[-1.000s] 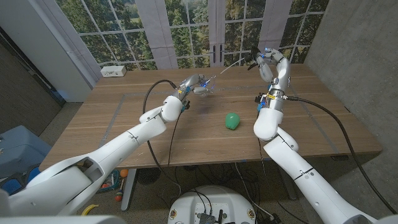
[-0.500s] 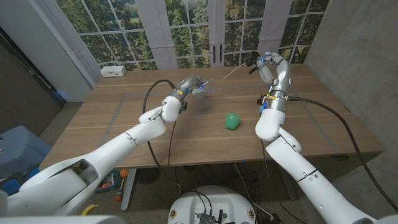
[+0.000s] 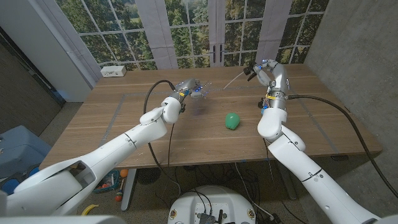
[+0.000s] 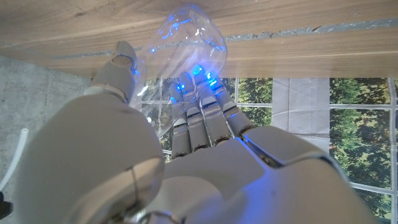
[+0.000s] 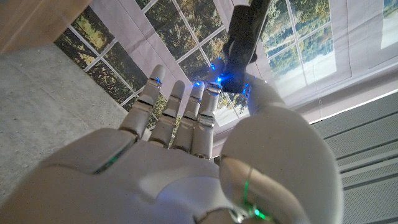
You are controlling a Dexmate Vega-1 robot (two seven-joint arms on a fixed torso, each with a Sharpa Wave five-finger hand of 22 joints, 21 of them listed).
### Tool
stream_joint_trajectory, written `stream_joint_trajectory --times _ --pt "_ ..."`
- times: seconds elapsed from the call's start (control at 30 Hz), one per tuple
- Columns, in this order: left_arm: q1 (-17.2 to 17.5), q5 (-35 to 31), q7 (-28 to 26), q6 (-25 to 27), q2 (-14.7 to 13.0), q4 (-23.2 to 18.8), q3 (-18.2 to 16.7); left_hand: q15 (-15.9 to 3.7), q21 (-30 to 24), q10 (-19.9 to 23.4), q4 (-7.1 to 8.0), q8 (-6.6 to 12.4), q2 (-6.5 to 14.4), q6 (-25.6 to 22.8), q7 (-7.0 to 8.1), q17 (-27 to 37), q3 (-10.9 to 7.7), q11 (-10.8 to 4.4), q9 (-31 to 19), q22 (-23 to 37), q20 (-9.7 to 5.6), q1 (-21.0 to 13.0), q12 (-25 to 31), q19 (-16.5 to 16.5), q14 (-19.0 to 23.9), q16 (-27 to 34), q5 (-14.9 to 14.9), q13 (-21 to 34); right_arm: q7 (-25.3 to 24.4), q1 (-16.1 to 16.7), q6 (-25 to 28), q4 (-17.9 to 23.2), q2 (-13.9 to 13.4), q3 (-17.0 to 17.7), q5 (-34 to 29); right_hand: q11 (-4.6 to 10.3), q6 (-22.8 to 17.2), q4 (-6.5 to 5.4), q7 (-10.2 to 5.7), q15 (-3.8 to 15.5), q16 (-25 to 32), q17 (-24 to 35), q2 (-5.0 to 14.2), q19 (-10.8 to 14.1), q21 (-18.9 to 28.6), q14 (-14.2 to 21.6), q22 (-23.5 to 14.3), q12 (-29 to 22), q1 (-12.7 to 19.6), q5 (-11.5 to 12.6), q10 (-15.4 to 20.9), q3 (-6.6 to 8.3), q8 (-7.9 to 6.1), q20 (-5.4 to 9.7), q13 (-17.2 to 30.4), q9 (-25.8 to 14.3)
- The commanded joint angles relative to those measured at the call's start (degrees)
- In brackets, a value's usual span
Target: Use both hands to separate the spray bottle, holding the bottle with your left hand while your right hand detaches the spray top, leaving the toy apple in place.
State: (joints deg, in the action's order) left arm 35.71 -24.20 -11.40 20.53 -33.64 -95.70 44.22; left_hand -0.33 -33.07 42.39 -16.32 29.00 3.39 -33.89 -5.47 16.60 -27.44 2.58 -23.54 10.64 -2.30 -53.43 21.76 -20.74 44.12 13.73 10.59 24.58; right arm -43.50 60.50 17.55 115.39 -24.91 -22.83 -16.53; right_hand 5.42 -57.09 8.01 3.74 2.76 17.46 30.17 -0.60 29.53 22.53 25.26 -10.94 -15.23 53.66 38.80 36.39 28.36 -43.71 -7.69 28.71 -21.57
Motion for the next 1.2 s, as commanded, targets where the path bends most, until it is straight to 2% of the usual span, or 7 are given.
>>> stream_joint_trajectory --times 0.03,0.63,0.97,1.2 --pt "-0.83 -2.31 4.37 6.54 -1.41 -2.9 1.97 -13.32 -0.01 16.95 11.3 0.43 7.9 -8.35 6.26 0.09 -11.78 -14.44 -0.06 0.18 0.12 -0.09 7.94 0.22 4.18 -0.04 0.06 7.96 6.08 -2.36 12.79 2.26 -2.31 -1.78 2.99 -0.05 -0.36 0.22 -0.13 2.88 -0.32 0.18 0.1 -0.5 -0.21 -0.7 0.05 0.29 -0.45 0.5 -0.41 0.41 -0.66 -0.16 0.24 -8.45" --pt "-3.61 -7.77 9.35 13.25 -2.17 -3.97 5.95 -13.29 0.11 17.19 11.15 -0.01 7.9 -8.38 6.12 -0.08 -11.41 -14.51 0.38 0.08 0.21 0.22 7.06 0.69 3.46 -0.13 -0.06 7.07 10.81 -8.46 23.89 0.3 -4.29 -5.43 8.62 -0.68 -0.47 0.42 -0.04 2.12 -0.7 0.57 -0.02 -2.03 -0.88 -2.06 0.05 1.0 -0.75 0.81 -1.03 0.79 -0.9 -0.65 0.49 -8.22" --pt "-5.48 -10.82 13.59 16.38 -2.29 -4.02 8.3 -13.4 0.52 17.07 9.79 -0.16 7.47 -9.06 5.65 -0.27 -10.83 -14.61 0.9 -0.03 0.35 -0.15 5.53 1.73 2.15 -0.34 -0.3 5.71 13.4 -11.57 28.05 -1.21 -5.12 -6.37 13.48 -1.13 -0.28 0.6 0.2 1.63 -0.87 0.74 -0.07 -2.74 -1.21 -2.68 0.06 1.39 -0.73 0.95 -1.5 1.01 -1.06 -0.93 0.6 -8.34" --pt "-6.59 -12.56 16.13 17.18 -2.47 -3.81 9.61 -13.36 0.66 17.15 8.23 -0.88 7.0 -9.25 5.29 -0.37 -9.88 -14.68 1.42 -0.13 0.26 -0.65 4.54 1.89 1.34 -0.24 -0.59 4.5 16.64 -15.4 33.06 -2.68 -6.21 -8.16 16.86 -1.53 -0.31 0.67 0.25 1.27 -1.03 0.93 -0.08 -3.62 -1.6 -3.35 0.06 1.85 -0.77 1.03 -2.26 1.12 -1.12 -1.05 0.67 -8.22"
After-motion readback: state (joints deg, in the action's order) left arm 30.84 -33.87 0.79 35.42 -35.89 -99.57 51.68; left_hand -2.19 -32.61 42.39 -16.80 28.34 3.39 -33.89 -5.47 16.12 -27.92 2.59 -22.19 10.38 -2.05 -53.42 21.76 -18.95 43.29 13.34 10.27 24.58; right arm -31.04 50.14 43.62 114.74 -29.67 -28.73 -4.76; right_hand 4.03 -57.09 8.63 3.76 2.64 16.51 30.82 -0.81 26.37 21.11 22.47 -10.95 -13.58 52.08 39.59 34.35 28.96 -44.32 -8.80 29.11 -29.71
